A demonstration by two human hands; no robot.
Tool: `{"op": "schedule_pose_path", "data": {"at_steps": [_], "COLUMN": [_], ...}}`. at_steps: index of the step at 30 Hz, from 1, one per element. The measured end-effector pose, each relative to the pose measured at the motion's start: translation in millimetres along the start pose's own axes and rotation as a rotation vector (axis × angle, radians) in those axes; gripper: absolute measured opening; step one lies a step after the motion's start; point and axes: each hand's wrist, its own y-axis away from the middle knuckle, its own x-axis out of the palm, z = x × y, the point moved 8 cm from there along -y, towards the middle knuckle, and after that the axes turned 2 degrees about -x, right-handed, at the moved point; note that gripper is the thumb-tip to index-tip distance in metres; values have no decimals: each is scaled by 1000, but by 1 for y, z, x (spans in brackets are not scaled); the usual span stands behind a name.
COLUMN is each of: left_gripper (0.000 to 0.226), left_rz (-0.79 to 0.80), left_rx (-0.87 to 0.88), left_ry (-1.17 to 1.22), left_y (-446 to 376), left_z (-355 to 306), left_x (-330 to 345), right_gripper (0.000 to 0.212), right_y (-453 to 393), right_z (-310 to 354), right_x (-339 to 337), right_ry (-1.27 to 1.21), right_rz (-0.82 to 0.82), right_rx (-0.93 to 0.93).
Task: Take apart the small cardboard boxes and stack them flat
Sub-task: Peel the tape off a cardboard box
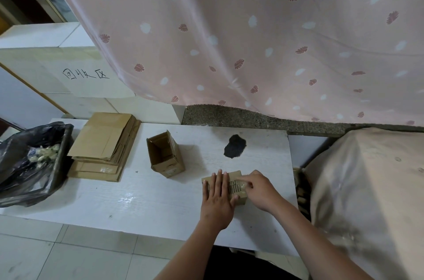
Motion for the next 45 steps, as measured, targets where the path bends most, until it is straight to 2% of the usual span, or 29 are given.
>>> {"op": "schedule_pose_path", "data": {"at_steps": [3,7,13,18,23,25,27,29,30,33,36,37,40,45], "left_gripper": [70,71,72,91,82,82,86,91,97,114,119,117,105,98], "left_rz": [2,3,3,18,-72,-90,-27,-6,-10,-33,-29,-29,-88,-193], "left_rx": [4,10,40,109,125,143,102,77,77,103,93,77,38,124], "left_ry": [-11,0,-22,-21,-129,-122,-110,-133,-130,-137,-162,-148,-42,237], "left_y": [0,0,1,6,13,13,10,11,12,15,13,12,6,1], "left_z": [0,0,2,2,-1,-2,4,3,0,-14,-26,-27,-25,-20], "left_x": [1,0,3,6,-8,-7,-1,-2,-4,-7,-10,-13,-28,-43], "right_gripper": [34,14,18,24,24,27,27,41,40,23,8,5,21,14], "right_y": [-1,0,4,6,6,6,7,8,8,6,5,5,8,14], "right_z": [1,-7,-29,-42,-43,-42,-40,-38,-36,-34,-35,-34,-29,-12], "right_x": [4,-7,-27,-28,-33,-32,-30,-27,-24,-12,-11,-13,-26,-51], "right_ry": [48,13,49,104,67,44,3,-50,-56,-47,-108,-147,-253,-335], "right_rz": [-1,-84,-189,-223,-258,-257,-230,-180,-157,-100,-85,-85,-104,-162], "right_rx": [1,37,90,114,79,81,83,54,42,35,60,68,86,54]}}
